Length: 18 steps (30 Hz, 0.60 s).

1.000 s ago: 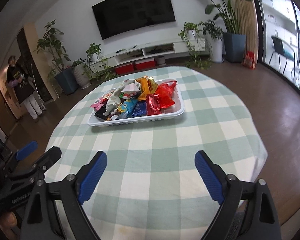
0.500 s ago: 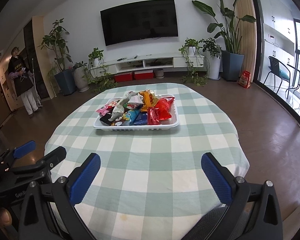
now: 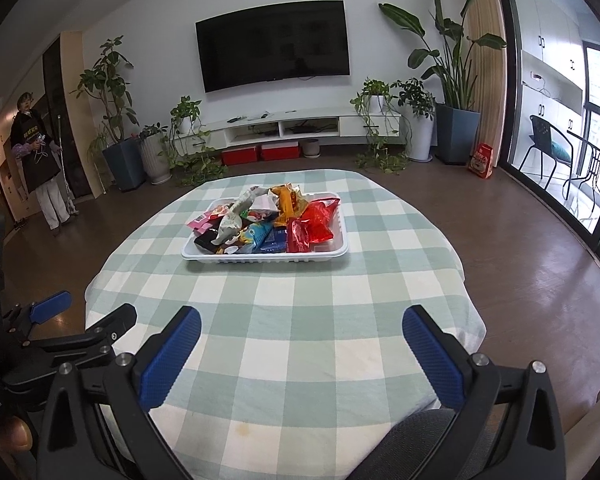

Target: Organize snacks

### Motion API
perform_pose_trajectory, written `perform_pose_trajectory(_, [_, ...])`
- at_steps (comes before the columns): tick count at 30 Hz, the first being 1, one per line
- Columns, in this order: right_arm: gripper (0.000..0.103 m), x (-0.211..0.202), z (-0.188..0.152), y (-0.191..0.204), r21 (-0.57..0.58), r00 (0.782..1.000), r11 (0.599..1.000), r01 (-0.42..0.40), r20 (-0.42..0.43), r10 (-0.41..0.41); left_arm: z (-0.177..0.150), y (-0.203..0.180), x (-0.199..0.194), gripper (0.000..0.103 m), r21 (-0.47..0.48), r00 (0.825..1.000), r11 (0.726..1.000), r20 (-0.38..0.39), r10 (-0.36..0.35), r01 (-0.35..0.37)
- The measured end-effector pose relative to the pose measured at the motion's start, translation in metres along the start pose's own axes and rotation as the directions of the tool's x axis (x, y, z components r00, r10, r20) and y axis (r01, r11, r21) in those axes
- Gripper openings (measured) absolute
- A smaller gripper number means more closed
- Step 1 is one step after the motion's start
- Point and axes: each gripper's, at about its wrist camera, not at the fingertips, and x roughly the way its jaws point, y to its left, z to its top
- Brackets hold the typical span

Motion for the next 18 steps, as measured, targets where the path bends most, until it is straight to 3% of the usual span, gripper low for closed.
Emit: perform_pose_trajectory(18, [0.103, 0.0079, -0.0045, -0.0011, 0.014, 0.999, 1.000, 0.019, -0.045, -0.018, -0.0039, -0.0001, -0.0011, 0.103, -0.006, 1.000, 1.000, -0.002, 0.005, -0.005])
